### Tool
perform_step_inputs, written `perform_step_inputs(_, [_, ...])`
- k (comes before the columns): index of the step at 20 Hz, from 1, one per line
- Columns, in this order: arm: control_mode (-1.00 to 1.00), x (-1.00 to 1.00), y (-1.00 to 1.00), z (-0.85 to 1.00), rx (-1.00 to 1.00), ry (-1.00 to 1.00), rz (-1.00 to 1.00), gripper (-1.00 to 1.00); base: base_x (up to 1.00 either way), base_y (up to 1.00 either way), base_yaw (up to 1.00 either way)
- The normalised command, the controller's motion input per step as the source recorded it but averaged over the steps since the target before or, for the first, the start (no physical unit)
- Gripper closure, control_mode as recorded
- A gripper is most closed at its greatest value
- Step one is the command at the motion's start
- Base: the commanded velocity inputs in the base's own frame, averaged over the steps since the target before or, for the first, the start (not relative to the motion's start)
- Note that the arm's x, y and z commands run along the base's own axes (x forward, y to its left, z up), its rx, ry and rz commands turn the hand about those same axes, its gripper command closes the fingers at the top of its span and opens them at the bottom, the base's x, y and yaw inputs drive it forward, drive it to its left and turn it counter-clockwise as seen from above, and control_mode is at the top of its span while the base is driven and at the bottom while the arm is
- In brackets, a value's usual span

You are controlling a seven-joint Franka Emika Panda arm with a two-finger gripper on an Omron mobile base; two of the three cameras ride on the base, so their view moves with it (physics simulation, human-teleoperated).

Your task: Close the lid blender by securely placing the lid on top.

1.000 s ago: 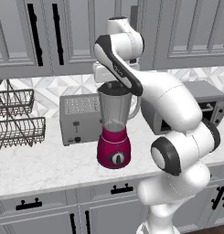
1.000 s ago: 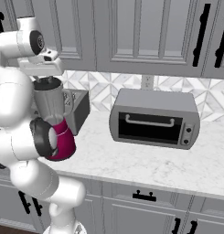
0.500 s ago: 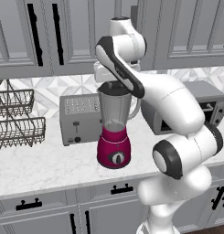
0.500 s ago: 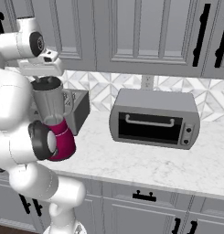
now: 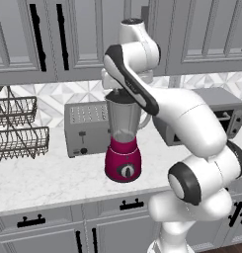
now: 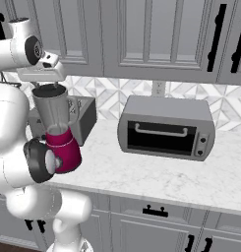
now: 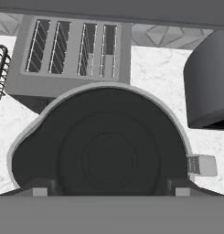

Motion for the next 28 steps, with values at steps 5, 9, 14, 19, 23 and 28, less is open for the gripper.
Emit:
perform_step_inputs(5, [-1.00,-0.54,-0.09,0.06,0.01,-0.22,0.00,-1.00,0.00,0.00,0.00])
perform_step_inputs(9, [-1.00,-1.00,-0.74,0.00,0.10,-0.46,0.00,-1.00,0.00,0.00,0.00])
perform_step_inputs(14, [-1.00,-1.00,-0.99,-0.30,0.07,-0.33,0.00,-1.00,0.00,0.00,0.00])
perform_step_inputs(19, [-1.00,-1.00,-1.00,-0.93,0.00,-0.04,0.00,-1.00,0.00,0.00,0.00])
perform_step_inputs(23, [-1.00,-1.00,-1.00,-1.00,0.00,0.00,0.00,-1.00,0.00,0.00,0.00])
perform_step_inputs(28, [-1.00,-1.00,-0.98,-0.51,0.04,-0.21,0.00,-1.00,0.00,0.00,0.00])
